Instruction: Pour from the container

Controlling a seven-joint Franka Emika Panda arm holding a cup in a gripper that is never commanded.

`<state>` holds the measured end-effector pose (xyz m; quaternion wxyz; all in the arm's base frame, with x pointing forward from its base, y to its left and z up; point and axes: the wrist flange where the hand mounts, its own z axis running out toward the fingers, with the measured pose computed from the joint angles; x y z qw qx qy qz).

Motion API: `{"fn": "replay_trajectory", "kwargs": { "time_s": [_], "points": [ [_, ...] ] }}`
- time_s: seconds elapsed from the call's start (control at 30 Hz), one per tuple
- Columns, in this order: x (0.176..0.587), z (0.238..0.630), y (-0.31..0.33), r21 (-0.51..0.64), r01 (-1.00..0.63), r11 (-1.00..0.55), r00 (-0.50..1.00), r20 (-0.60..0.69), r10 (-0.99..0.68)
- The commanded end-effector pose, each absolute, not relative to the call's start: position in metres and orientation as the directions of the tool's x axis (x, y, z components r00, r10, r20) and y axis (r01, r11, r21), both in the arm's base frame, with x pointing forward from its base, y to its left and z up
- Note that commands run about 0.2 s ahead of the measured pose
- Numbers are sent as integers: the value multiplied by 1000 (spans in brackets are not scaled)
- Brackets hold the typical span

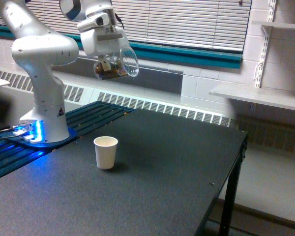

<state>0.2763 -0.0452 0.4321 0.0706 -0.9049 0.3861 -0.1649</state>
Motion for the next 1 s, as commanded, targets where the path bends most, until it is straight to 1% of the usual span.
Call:
{"fn": "replay_trajectory", "kwargs": {
  "time_s": [0.03, 0.43, 0.6, 1.0],
  "points": [
    [268, 418, -51, -239, -726, -645, 614, 198, -764],
    [257, 417, -60, -222, -770, -598, 579, 148, -802],
    [250, 415, -64, -197, -784, -588, 576, 118, -809],
    [244, 413, -70, -170, -793, -585, 576, 102, -811]
  ]
}}
